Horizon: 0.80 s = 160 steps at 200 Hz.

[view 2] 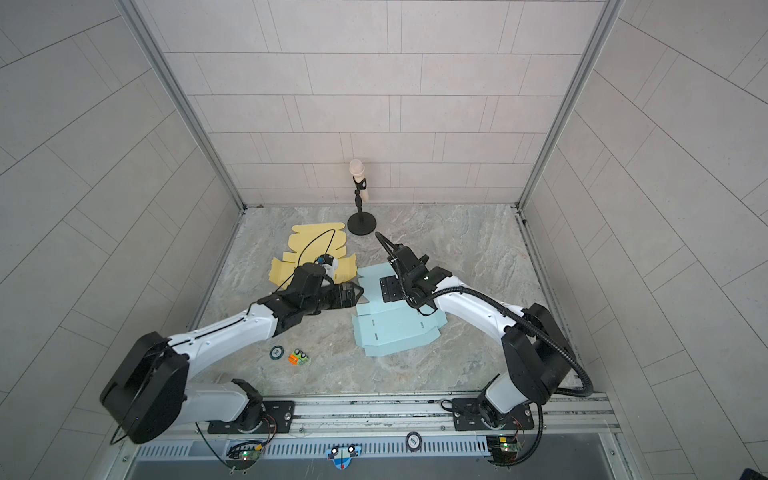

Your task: Fold the paper box

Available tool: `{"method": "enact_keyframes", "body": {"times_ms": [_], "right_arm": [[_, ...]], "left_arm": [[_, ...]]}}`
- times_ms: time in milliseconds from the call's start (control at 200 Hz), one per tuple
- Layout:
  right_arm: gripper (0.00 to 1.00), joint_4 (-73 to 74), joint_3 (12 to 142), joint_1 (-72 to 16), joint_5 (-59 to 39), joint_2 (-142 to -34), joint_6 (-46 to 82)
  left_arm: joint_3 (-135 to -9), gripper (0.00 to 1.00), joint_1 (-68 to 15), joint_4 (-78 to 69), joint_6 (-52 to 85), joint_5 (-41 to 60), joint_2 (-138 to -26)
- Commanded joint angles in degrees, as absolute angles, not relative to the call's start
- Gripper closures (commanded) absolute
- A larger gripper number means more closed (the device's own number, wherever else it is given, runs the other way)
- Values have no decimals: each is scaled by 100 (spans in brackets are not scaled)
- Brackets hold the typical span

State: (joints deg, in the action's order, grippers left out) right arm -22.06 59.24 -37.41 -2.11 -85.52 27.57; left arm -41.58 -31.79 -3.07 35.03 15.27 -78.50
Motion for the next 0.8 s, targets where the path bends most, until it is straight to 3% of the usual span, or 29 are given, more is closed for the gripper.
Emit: {"method": "enact_keyframes", "body": {"times_ms": [0,210,466,796], "right_arm": [[15,-2602,5562,-3935,104,-8005,2968],[14,-2795,4793,-4289,388,-7160,3375],[15,-2749,4628,-4389,489,-6981,3498],[15,-2760,4755,-4399,553,-7049,3438]], "left_arm": [[-4886,6,-2916,-485,3283,1986,-8542],[-6456,5,-2385,-381,3245,1862,-10153],[-8215,4,-2075,188,3204,1666,-11884],[-8683,2,-1720,679,3163,1399,-12413]]}}
